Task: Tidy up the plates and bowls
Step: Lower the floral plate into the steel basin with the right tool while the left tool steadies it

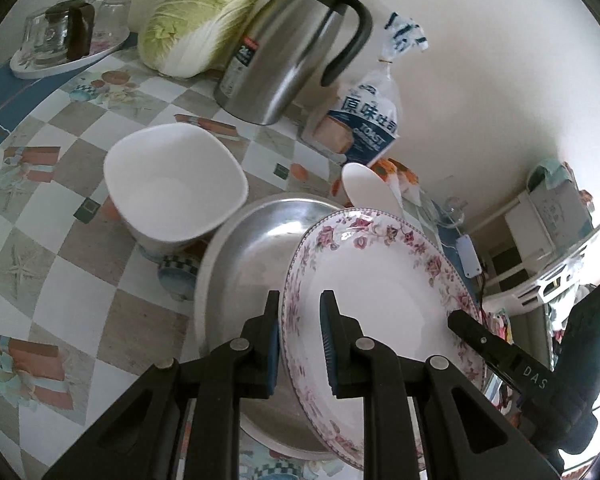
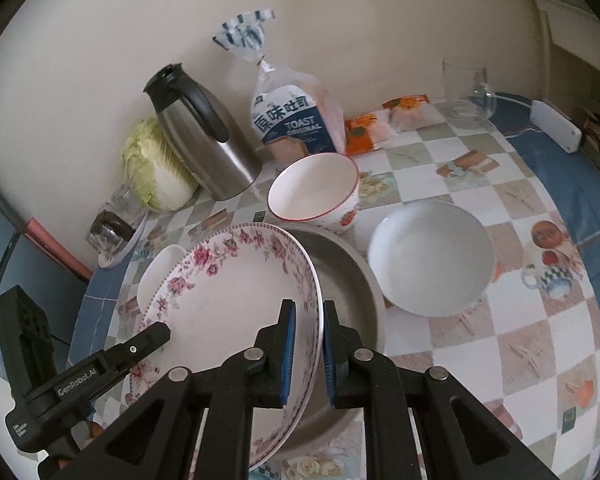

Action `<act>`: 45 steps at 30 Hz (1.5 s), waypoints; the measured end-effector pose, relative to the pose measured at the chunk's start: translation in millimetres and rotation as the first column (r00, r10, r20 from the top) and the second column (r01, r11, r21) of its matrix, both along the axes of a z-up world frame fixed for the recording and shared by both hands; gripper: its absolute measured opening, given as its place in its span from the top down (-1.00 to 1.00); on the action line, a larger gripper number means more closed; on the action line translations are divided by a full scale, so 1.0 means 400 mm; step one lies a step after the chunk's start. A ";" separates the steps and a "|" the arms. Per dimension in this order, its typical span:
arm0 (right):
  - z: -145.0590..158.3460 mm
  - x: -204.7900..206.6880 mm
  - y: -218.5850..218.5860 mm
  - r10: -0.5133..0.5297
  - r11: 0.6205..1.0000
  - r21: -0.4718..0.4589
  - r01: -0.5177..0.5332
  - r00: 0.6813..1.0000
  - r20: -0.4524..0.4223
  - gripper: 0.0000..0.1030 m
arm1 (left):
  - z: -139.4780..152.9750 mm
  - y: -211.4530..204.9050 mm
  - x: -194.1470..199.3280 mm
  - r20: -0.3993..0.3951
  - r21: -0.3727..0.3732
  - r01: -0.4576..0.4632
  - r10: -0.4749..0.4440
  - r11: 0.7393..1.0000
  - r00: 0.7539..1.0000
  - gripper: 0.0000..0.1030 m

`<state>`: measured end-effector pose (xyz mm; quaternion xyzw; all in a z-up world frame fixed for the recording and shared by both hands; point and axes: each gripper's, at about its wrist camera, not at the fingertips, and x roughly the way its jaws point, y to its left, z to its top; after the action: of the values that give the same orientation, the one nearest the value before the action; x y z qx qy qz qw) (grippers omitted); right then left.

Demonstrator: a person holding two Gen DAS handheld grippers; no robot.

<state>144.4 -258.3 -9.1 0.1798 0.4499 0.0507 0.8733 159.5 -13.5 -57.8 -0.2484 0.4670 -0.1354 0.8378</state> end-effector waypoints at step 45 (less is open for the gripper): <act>-0.177 0.106 -0.011 0.043 0.999 -0.003 -0.044 0.989 -0.141 0.74 | -0.104 -0.048 0.074 -0.083 0.161 0.032 -0.019 0.986 0.996 0.64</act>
<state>186.9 -262.6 -79.9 0.1704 0.5146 0.0557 0.8385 189.2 -32.7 -99.3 -0.1786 0.5132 -0.0973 0.8338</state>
